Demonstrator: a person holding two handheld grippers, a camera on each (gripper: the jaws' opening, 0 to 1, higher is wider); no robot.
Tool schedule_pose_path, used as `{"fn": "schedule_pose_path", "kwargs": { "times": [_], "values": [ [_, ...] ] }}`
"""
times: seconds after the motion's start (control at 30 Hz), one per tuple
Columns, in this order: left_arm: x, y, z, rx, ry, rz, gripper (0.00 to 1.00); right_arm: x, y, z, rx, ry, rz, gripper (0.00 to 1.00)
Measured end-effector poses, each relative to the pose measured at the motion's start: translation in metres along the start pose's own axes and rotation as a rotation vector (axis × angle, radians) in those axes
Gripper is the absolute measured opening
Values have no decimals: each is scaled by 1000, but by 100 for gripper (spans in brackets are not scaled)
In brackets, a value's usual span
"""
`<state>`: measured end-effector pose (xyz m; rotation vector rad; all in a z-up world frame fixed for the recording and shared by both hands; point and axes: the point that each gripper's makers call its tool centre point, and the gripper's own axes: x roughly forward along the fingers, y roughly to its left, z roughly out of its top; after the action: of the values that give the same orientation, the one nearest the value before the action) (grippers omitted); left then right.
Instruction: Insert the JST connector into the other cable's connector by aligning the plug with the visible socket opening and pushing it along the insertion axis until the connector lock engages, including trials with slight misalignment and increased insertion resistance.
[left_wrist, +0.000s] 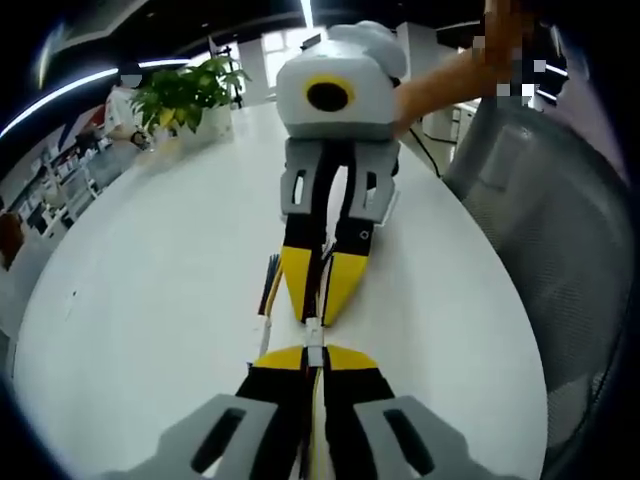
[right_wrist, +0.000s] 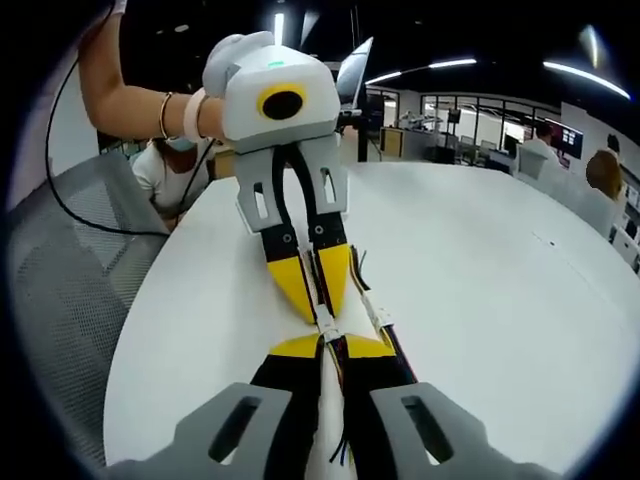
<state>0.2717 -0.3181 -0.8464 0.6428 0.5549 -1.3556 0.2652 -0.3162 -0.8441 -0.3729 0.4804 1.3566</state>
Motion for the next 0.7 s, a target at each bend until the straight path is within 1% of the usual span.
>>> {"fn": "schedule_pose_path", "kwargs": {
  "times": [0.07,0.17,0.2,0.23,0.3,0.33,0.4,0.5,0.57,0.67,0.7],
  "values": [
    [0,-1,0,-19,-9,-1,0,0,0,0,5,-2,5,4],
    [0,0,-1,-28,-16,5,0,1,0,-1,9,-3,3,4],
    [-1,-1,-1,-30,-16,7,0,2,0,-2,3,5,3,4],
    [-1,-1,-1,-29,-14,12,0,3,-1,-1,-23,-1,-3,4],
    [-2,-2,-2,-22,-12,18,0,5,1,-3,-31,19,0,4],
    [-2,-3,-2,-22,-13,21,0,5,1,-3,-60,27,-1,4],
    [-3,-3,-2,-36,-16,30,0,6,1,-3,-60,29,-4,4],
    [-4,-3,-3,-51,-13,44,5,5,-1,-4,-49,32,-17,7],
    [-5,-4,-3,-64,-11,42,11,4,-1,-3,-55,35,-23,10],
    [-5,-5,-2,-76,-12,55,15,2,2,2,-52,20,-19,11],
    [-5,-4,-2,-84,-16,69,15,0,3,5,-53,15,-21,11]
  ]
}}
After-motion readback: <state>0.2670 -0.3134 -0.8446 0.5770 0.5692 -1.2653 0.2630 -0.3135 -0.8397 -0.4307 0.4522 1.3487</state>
